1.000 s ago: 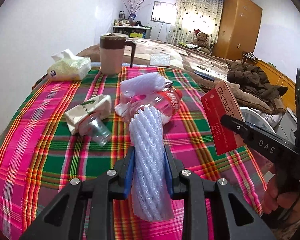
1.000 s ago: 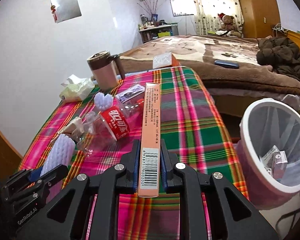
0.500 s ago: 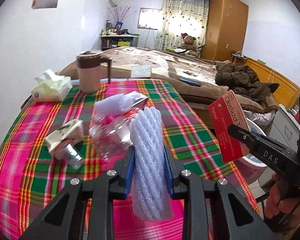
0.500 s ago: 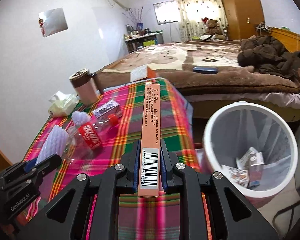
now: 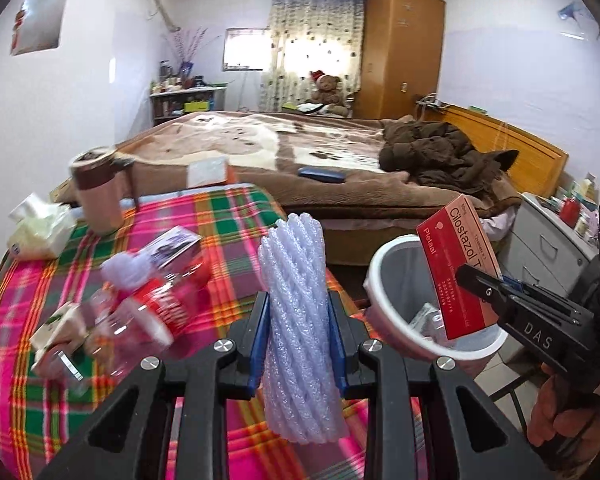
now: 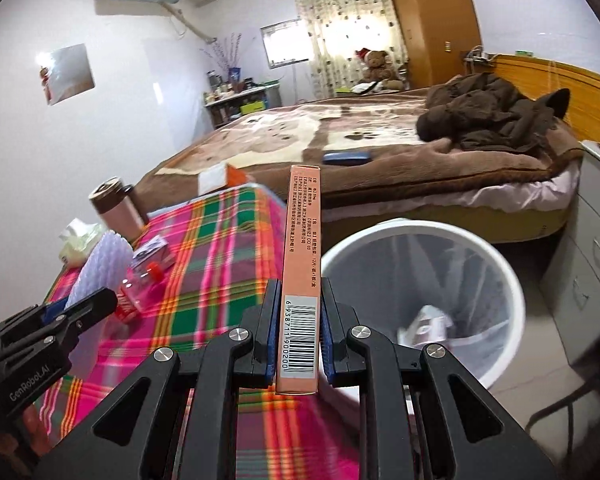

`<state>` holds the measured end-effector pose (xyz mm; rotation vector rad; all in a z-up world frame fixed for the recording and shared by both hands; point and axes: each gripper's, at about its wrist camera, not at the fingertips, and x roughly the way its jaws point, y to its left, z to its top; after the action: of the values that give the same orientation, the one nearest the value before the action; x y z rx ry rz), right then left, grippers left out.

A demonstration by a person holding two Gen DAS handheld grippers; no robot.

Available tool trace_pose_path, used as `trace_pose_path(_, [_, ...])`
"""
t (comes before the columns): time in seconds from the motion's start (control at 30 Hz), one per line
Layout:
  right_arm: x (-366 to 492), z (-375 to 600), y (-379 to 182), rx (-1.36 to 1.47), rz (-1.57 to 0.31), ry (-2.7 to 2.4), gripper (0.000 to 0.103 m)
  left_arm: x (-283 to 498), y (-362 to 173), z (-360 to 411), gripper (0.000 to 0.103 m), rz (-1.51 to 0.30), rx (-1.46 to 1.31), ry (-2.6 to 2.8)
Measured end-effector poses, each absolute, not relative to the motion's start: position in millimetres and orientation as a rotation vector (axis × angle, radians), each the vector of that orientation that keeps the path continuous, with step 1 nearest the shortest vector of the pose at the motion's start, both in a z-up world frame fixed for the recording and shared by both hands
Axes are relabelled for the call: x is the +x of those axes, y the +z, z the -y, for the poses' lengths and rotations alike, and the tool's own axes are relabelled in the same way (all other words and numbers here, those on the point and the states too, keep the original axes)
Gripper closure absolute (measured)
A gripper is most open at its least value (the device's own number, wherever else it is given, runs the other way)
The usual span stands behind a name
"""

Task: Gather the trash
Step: 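Carry the foam sleeve and orange box over the white wastebasket with both tools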

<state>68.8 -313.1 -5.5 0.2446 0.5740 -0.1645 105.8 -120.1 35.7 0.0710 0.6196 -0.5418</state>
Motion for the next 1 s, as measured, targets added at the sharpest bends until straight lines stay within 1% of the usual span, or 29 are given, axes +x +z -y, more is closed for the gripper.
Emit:
trace_pose_path(0.47, [61, 369, -6, 0.266, -0.584, -0.291, 0.085, 115, 38, 200, 0.075, -0.627, 0.094, -0.709])
trace_pose_path(0.67, [67, 387, -14, 0.263, -0.625, -0.323, 0.085, 112, 33, 234, 0.075, -0.621, 0.131, -0.742])
trace_pose_path(1.0, [72, 409, -29, 0.252, -0.694, -0.35, 0.085, 118, 15, 274, 0.074, -0.683, 0.19, -0.776])
